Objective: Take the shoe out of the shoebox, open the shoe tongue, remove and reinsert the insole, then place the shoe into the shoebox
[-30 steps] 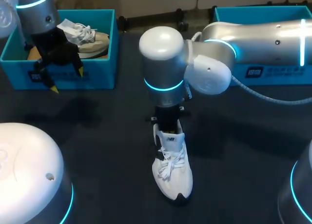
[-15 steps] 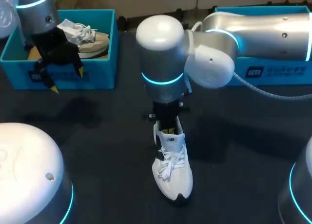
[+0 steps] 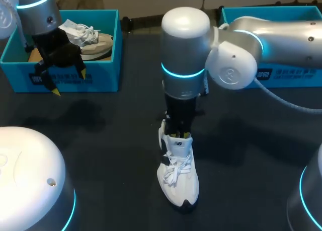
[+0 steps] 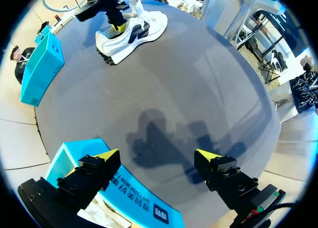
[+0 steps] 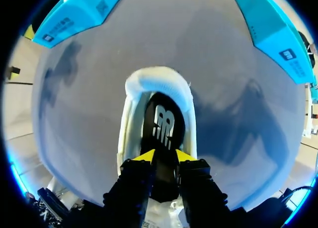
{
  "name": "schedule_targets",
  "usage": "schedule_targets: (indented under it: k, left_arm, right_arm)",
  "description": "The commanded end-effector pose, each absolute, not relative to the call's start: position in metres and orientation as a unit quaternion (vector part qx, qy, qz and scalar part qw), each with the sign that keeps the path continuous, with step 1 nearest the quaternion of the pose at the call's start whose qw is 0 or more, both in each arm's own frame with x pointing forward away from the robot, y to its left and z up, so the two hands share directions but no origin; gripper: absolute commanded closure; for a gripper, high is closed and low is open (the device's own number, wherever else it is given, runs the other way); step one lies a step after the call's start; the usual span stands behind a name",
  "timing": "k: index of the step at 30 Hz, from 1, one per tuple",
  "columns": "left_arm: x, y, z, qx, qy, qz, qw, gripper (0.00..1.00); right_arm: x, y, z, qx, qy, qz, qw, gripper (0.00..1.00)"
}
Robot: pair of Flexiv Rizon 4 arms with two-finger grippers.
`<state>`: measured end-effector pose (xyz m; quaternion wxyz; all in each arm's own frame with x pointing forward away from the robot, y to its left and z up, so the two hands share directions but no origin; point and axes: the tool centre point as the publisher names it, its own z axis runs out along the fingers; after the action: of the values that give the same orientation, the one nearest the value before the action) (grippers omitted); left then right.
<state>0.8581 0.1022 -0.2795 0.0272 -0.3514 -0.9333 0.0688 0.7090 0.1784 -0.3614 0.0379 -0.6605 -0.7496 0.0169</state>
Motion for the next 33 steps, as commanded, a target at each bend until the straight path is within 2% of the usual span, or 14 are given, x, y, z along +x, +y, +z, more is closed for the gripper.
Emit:
schedule_targets:
  k: [1, 2, 3, 5, 6, 7, 8, 9, 33]
  left_arm:
    - [0.858, 0.103, -0.279, -0.352, -0.933, 0.067, 0.028, 0.0]
    - [0.858, 0.103, -0.279, -0.352, -0.933, 0.067, 0.028, 0.0]
    - [0.858, 0.103, -0.279, -0.352, -0.933, 0.067, 0.028, 0.0]
    - [0.858, 0.103, -0.279, -0.352, -0.933, 0.067, 0.028, 0.0]
    - [0.858, 0.103, -0.279, -0.352, -0.933, 0.067, 0.028, 0.0]
    - [0.858, 0.103, -0.279, -0.352, -0.933, 0.067, 0.028, 0.0]
    - [0.858, 0.103, -0.279, -0.352, -0.933, 0.067, 0.028, 0.0]
    - [0.858, 0.103, -0.279, -0.352, -0.933, 0.067, 0.028, 0.0]
    - [0.858, 0.103, -0.279, -0.352, -0.933, 0.067, 0.028, 0.0]
  right_arm:
    - [0.704, 0.177, -0.363, -0.659, -0.75, 0.015, 0.05, 0.67]
    - [0.702, 0.179, -0.363, -0.658, -0.751, 0.015, 0.051, 0.6]
    - [0.701, 0.18, -0.363, -0.658, -0.751, 0.016, 0.053, 0.59]
    - [0.698, 0.184, -0.362, -0.655, -0.753, 0.027, 0.058, 0.49]
    - [0.696, 0.186, -0.362, -0.654, -0.754, 0.028, 0.059, 0.29]
    - [0.695, 0.188, -0.361, -0.652, -0.755, 0.029, 0.059, 0.16]
    - [0.694, 0.19, -0.361, -0.65, -0.756, 0.033, 0.06, 0.04]
    - [0.693, 0.192, -0.361, -0.65, -0.757, 0.036, 0.059, 0.0]
    - [0.683, 0.188, -0.343, -0.663, -0.747, 0.045, 0.035, 0.0]
